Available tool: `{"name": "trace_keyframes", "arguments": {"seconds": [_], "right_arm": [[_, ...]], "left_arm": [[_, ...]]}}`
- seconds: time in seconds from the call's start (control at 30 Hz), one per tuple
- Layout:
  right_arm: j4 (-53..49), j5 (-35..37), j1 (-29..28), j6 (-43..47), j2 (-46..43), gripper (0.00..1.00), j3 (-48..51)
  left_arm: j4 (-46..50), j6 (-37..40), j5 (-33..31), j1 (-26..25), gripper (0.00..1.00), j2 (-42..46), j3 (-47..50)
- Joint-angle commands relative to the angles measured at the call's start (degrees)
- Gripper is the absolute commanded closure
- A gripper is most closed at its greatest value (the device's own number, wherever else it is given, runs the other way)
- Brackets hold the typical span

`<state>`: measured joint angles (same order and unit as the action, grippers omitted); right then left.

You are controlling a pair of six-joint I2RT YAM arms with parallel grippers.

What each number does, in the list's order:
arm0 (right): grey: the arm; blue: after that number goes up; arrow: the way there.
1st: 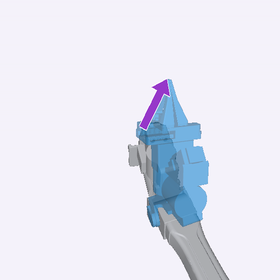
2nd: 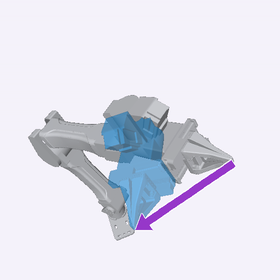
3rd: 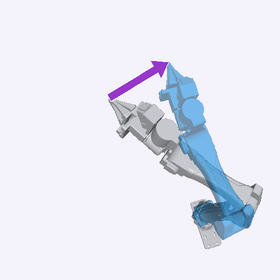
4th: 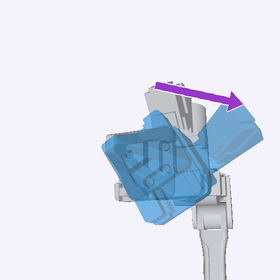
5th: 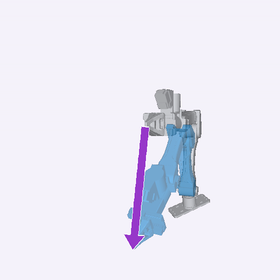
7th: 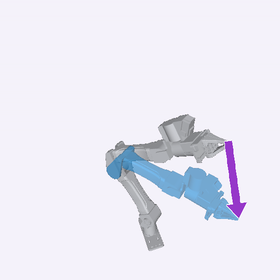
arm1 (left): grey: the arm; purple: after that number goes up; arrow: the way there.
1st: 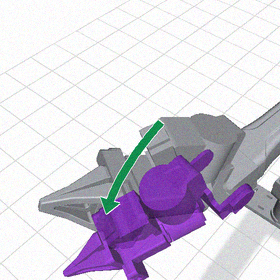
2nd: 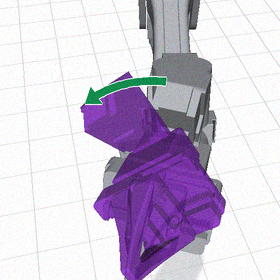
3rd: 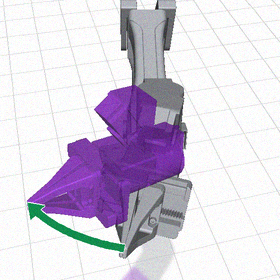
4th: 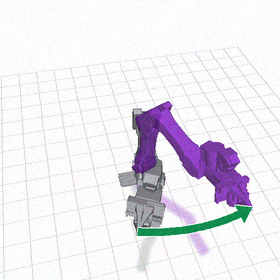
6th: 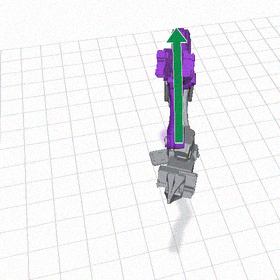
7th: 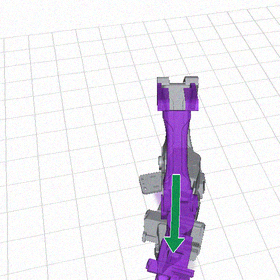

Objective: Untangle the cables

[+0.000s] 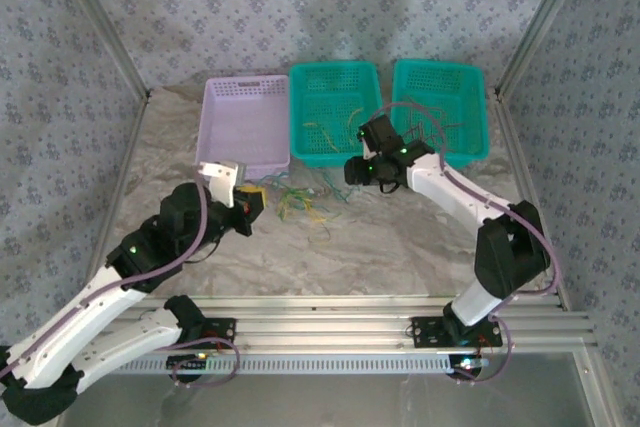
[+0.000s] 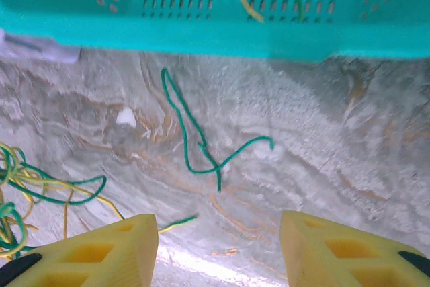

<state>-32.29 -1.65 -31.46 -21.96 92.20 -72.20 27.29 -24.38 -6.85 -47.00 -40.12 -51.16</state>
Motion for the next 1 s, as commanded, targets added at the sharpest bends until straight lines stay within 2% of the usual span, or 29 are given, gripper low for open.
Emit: {"name": "trace_keyframes", "arguments": {"seconds": [0.0, 0.23, 0.5, 0.57, 0.97], "right_arm": [[3.6, 0.4, -3.0, 1.1, 3.5, 0.48, 0.3], [3.0, 6.0, -7.3, 4.7, 11.9, 0.50, -3.8], [5.5, 9.9, -7.6, 6.9, 15.8, 0.50, -4.8], [5.8, 12.9, -7.7, 7.5, 16.8, 0.50, -4.9], [12.2, 12.2, -8.4, 8.0, 17.9, 0.59, -0.6]], "left_arm": [[2.2, 1.8, -1.4, -0.3, 1.00, 1.8, -0.3], [4.4, 1.6, -2.4, -0.2, 1.00, 3.9, 0.0], [5.7, 2.1, -3.8, -0.3, 1.00, 5.1, 0.0], [5.6, 2.2, -3.8, -0.3, 1.00, 5.1, 0.0], [5.5, 2.6, -4.0, -0.2, 1.00, 4.8, 0.0]]}}
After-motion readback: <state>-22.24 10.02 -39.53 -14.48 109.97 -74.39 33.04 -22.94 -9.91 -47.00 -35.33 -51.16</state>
